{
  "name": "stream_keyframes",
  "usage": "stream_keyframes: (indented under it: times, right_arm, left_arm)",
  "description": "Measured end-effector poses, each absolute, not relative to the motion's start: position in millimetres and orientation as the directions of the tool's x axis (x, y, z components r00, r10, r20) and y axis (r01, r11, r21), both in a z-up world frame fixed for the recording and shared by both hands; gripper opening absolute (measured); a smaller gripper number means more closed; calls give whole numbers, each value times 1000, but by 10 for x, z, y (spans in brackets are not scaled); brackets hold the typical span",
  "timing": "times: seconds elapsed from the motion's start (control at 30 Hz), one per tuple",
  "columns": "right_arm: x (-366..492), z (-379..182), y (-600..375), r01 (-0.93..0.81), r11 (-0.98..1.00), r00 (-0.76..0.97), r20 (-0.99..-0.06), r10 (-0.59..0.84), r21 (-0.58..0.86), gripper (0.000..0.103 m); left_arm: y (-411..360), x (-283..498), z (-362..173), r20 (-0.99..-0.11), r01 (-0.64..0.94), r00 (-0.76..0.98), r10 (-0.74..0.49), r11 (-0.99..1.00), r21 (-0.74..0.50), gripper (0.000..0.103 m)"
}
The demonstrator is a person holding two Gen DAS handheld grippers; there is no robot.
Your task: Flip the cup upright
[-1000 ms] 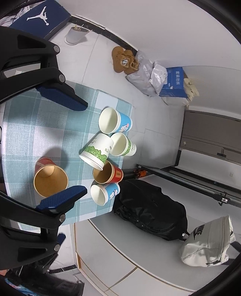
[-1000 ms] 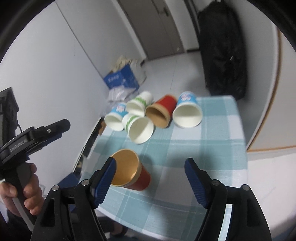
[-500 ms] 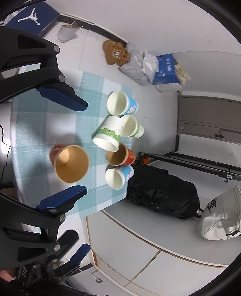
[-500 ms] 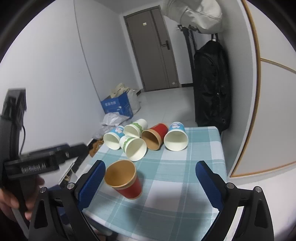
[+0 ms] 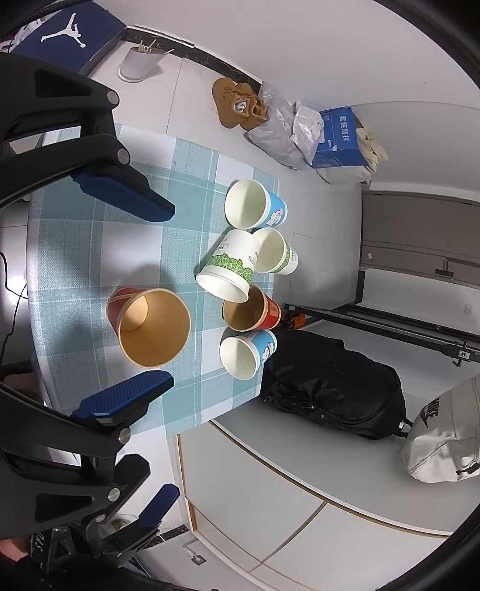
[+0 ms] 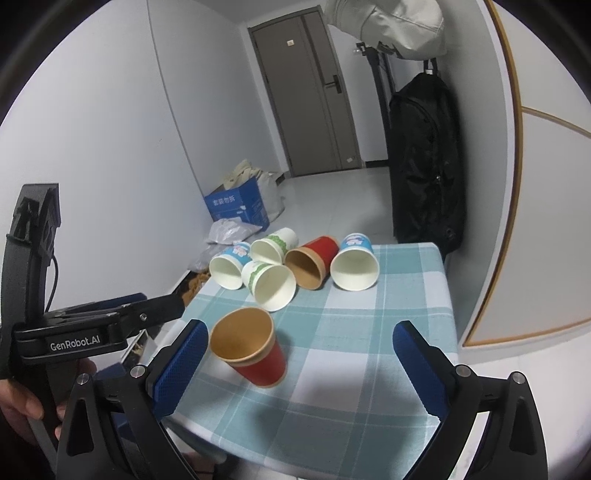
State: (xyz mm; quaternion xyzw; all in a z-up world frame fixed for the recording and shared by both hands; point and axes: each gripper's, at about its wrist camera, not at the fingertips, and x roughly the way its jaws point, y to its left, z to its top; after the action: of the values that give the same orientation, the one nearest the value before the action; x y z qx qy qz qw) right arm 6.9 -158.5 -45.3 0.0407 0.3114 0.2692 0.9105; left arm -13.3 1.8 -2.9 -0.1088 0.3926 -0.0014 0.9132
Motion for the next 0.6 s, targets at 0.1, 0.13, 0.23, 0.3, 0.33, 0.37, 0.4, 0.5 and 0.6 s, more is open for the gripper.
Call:
stream_keyframes:
  times: [0.1,0.13,0.23,0.3,0.33,0.37,0.4,0.5,0.6]
  right_arm:
    - [67,-462,-1578,-470,848,656,-546,521,245,101]
    - [64,-462,-1579,-472,846,654,-545,525,248,101]
    - [67,-458,-1585,-471,845,654,-541,528,254,101]
    - [63,-454,-1583,-472,843,653,-541,530,256,101]
    - [58,-451,-1583,-473,843,653,-540,531,256,101]
    - [54,-449,-1584,-474,842,654,-538,532,257,101]
    - [54,-446,-1585,-475,842,654,-537,533,258,101]
    - [54,-442,-1583,-477,840,654,-534,535,257,101]
    - [55,-444,-1587,-472,843,658,-535,531,256,101]
  left_arm:
    - [15,-138,-35,-718,-83,692,-81,978,-191,79]
    - [15,-137,-37,-717,-83,692,-81,978,-190,79]
    - [15,-138,-37,-717,-83,692,-80,978,-190,79]
    - [12,-142,-34,-717,-85,693,-77,979,-187,79]
    - [18,-142,-35,-716,-87,694,-74,979,-185,79]
    - [19,-150,-31,-715,-89,696,-68,979,-181,79]
    - [15,-153,-29,-714,-93,697,-61,980,-174,79]
    - [36,-157,-29,-714,-101,698,-57,979,-176,79]
    - [52,-157,-26,-716,-106,696,-59,977,-183,79]
